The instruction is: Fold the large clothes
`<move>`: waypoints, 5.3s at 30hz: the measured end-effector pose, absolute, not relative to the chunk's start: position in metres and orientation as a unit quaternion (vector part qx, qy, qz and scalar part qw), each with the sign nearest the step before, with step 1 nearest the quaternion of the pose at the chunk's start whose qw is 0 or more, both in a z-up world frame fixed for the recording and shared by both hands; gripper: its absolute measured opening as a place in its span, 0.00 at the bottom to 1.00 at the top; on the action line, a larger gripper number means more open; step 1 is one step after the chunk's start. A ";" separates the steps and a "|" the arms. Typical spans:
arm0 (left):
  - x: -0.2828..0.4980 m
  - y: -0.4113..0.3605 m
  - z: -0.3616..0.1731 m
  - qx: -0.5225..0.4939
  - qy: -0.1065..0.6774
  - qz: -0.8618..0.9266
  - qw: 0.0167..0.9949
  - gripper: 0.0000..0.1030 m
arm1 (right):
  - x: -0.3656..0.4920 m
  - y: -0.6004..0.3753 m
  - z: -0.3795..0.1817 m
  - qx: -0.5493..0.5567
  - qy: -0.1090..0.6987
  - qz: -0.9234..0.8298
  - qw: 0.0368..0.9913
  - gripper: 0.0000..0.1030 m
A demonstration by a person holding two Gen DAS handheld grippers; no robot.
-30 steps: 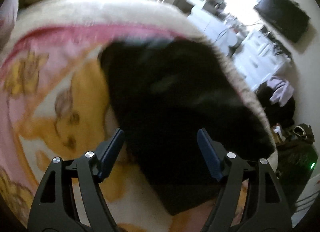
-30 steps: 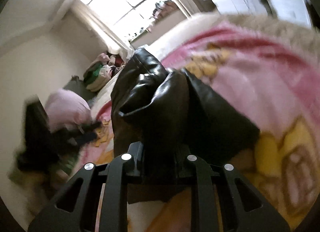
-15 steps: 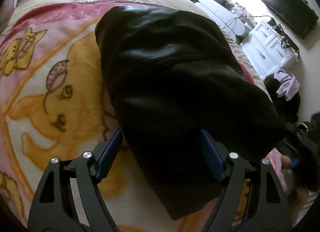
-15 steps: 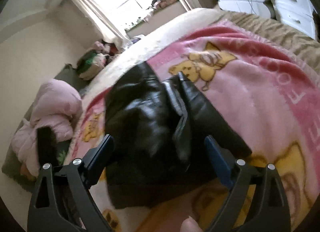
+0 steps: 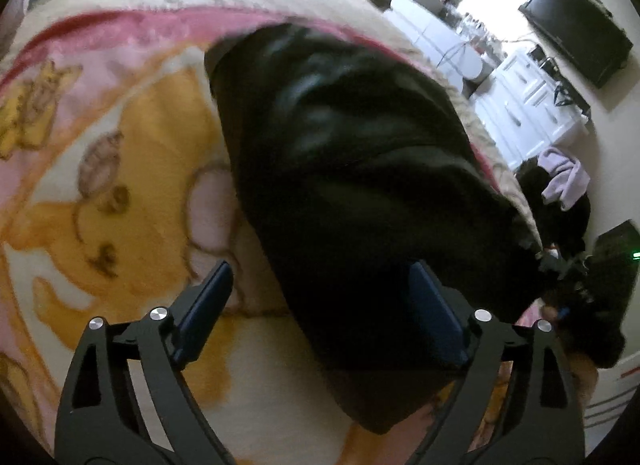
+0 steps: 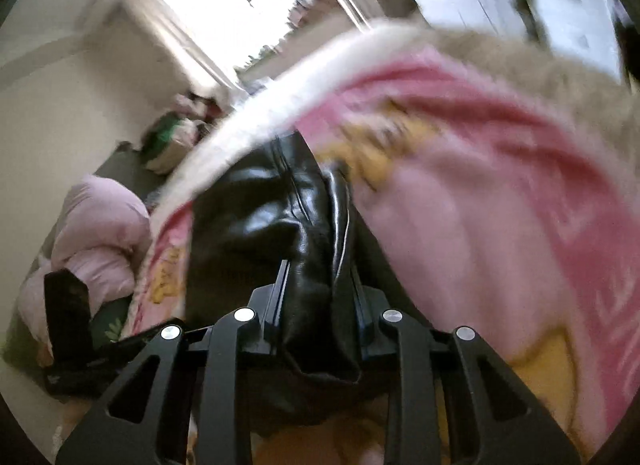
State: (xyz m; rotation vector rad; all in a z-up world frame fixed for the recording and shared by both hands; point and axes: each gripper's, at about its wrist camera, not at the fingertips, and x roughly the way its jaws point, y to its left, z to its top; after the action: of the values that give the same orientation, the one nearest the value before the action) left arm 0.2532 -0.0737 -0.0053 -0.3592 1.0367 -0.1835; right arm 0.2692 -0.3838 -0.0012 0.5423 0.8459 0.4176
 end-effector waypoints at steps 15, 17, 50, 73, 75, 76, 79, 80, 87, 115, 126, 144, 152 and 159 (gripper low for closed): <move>0.253 -0.085 -0.024 -0.195 0.506 -0.100 0.834 0.92 | 0.267 -0.417 -0.025 0.320 0.425 0.178 0.828 0.79; 0.253 -0.086 -0.025 -0.191 0.507 -0.101 0.835 0.92 | 0.270 -0.418 -0.036 0.340 0.433 0.197 0.811 0.52; 0.233 -0.075 0.024 -0.012 0.433 -0.086 0.897 0.73 | 0.340 -0.339 0.009 0.254 0.429 0.158 0.853 0.78; 0.247 -0.088 0.003 0.004 0.450 -0.117 0.885 0.61 | 0.377 -0.328 -0.049 0.234 0.475 0.171 0.831 0.21; 0.245 -0.088 0.004 0.001 0.449 -0.115 0.886 0.61 | 0.371 -0.322 -0.039 0.197 0.467 0.160 0.847 0.26; 0.244 -0.088 0.004 0.000 0.448 -0.115 0.886 0.61 | 0.371 -0.321 -0.038 0.186 0.465 0.155 0.852 0.31; 0.243 -0.087 0.003 0.000 0.447 -0.114 0.887 0.61 | 0.360 -0.316 -0.032 0.146 0.469 0.138 0.860 0.55; 0.243 -0.086 0.003 0.000 0.448 -0.113 0.887 0.61 | 0.353 -0.318 -0.029 0.136 0.469 0.127 0.864 0.57; 0.242 -0.078 0.003 -0.020 0.451 -0.116 0.885 0.61 | 0.300 -0.326 0.005 0.123 0.409 0.132 0.895 0.57; 0.228 -0.064 -0.009 -0.071 0.470 -0.095 0.875 0.73 | 0.195 -0.295 0.002 0.036 0.402 0.174 0.898 0.36; 0.224 -0.053 -0.004 -0.081 0.462 -0.091 0.879 0.74 | 0.194 -0.299 -0.011 0.089 0.413 0.198 0.885 0.34; 0.232 -0.049 -0.027 -0.087 0.489 -0.093 0.863 0.84 | 0.202 -0.295 -0.042 0.063 0.451 0.161 0.876 0.38; 0.235 -0.050 -0.028 -0.094 0.492 -0.088 0.861 0.86 | 0.206 -0.301 -0.046 0.083 0.455 0.171 0.870 0.41; 0.232 -0.050 -0.020 -0.096 0.492 -0.090 0.861 0.86 | 0.201 -0.303 -0.033 0.102 0.438 0.198 0.871 0.66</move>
State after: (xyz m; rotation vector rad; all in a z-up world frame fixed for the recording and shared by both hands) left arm 0.2325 -0.0498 -0.0195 -0.2021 1.0313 -0.1894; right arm 0.2014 -0.3025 -0.0332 0.2133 0.9147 0.4130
